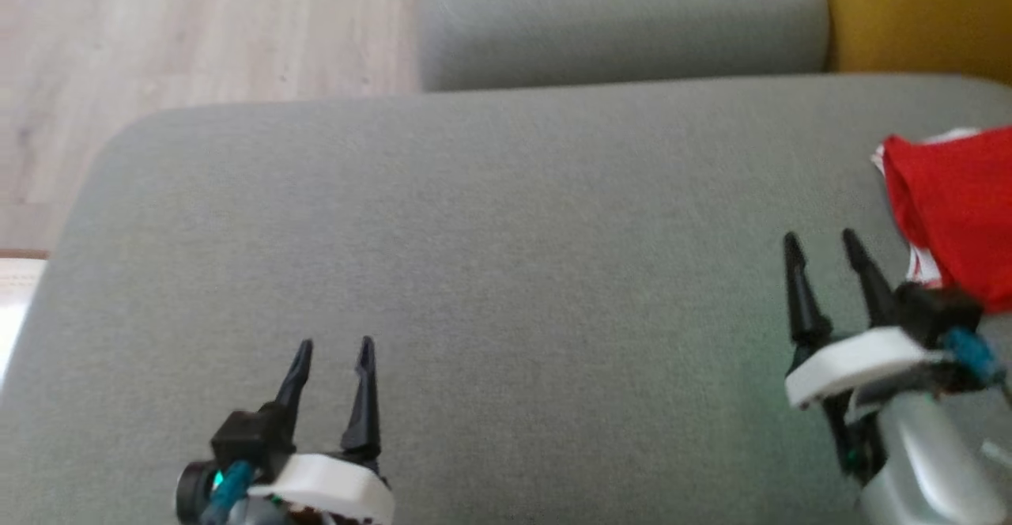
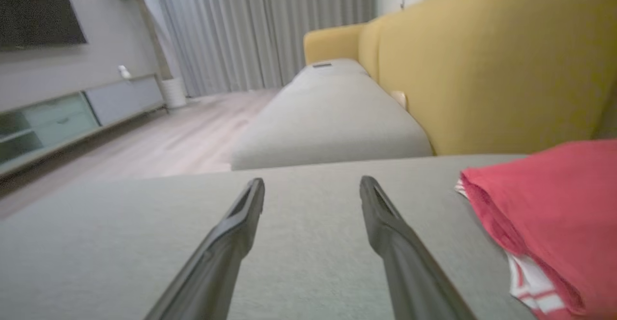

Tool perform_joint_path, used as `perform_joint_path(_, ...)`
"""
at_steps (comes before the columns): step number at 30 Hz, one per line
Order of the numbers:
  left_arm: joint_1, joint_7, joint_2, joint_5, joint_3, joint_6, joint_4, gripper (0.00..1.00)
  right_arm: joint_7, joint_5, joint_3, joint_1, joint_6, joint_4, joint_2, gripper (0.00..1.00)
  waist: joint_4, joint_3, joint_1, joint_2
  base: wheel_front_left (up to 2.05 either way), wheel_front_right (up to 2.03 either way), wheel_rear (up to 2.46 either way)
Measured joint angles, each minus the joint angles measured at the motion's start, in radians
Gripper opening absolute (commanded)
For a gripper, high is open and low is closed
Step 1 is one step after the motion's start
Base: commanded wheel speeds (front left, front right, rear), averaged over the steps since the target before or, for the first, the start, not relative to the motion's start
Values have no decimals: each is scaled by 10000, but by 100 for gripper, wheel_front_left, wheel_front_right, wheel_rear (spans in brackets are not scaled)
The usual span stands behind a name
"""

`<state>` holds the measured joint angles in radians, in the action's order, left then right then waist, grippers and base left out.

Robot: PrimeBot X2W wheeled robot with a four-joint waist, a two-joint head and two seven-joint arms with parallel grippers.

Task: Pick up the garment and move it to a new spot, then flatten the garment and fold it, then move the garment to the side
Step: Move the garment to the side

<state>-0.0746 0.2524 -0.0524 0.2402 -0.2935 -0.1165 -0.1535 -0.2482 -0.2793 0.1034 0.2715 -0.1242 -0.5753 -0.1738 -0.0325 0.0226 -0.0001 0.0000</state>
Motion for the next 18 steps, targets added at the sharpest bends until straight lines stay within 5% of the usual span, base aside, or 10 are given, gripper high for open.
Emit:
perform_joint_path(8,-740,0,-15,-558,514,-113,805,100,-19,614,-416,-2496,0,3028,807,100,-501,737,0,0,0,0,0)
perform_joint_path(18,-1688,0,-35,-809,740,-48,1231,100,-25,943,-399,-4367,0,3335,1290,100,-540,1213,0,0,0,0,0)
